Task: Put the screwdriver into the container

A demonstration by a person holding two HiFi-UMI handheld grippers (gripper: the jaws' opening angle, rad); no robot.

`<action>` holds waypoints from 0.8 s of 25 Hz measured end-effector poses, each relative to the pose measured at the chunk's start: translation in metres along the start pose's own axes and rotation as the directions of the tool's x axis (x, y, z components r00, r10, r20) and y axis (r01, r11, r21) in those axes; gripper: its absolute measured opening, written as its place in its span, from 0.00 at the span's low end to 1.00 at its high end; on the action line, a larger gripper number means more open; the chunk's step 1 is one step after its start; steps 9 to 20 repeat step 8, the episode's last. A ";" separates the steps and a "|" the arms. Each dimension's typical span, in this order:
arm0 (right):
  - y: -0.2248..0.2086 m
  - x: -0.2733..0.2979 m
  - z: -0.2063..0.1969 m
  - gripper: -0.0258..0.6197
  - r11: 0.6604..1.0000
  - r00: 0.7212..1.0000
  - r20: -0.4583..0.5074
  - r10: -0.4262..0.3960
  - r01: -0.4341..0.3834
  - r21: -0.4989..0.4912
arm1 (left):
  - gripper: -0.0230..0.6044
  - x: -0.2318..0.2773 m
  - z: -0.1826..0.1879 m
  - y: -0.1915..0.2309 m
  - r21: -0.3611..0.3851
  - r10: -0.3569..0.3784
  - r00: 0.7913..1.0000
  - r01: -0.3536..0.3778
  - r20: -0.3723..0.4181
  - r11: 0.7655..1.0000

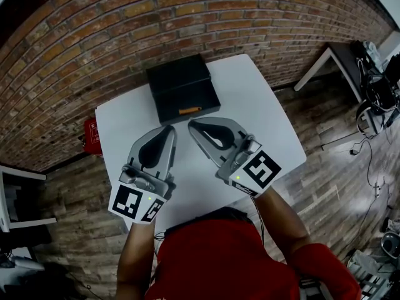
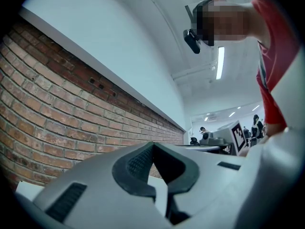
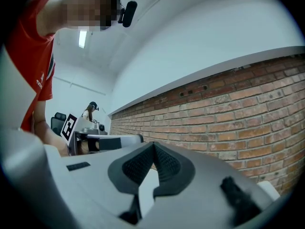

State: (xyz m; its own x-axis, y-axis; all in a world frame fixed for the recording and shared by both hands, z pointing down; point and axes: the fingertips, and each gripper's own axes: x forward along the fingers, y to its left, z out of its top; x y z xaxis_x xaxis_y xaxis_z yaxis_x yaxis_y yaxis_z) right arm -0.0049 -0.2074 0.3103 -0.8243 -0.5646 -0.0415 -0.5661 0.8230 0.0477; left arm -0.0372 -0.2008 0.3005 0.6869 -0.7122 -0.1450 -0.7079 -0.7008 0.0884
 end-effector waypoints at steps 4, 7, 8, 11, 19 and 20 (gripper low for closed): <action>0.002 0.002 -0.002 0.09 1.000 1.000 -0.010 0.005 -0.005 0.002 | 0.06 -0.003 -0.001 0.001 -0.003 -0.001 1.000 0.001 -0.004 1.000; 0.000 0.002 -0.002 0.09 1.000 1.000 -0.017 0.009 -0.009 0.003 | 0.06 -0.002 -0.002 0.002 -0.006 -0.005 1.000 0.005 -0.007 1.000; -0.001 0.002 -0.002 0.09 1.000 1.000 -0.020 0.010 -0.010 0.003 | 0.06 -0.002 -0.002 0.002 -0.007 -0.006 1.000 0.006 -0.008 1.000; -0.001 0.002 -0.002 0.09 1.000 1.000 -0.020 0.010 -0.010 0.003 | 0.06 -0.002 -0.002 0.002 -0.007 -0.006 1.000 0.006 -0.008 1.000; -0.001 0.002 -0.002 0.09 1.000 1.000 -0.020 0.010 -0.010 0.003 | 0.06 -0.002 -0.002 0.002 -0.007 -0.006 1.000 0.006 -0.008 1.000; -0.001 0.002 -0.002 0.09 1.000 1.000 -0.020 0.010 -0.010 0.003 | 0.06 -0.002 -0.002 0.002 -0.007 -0.006 1.000 0.006 -0.008 1.000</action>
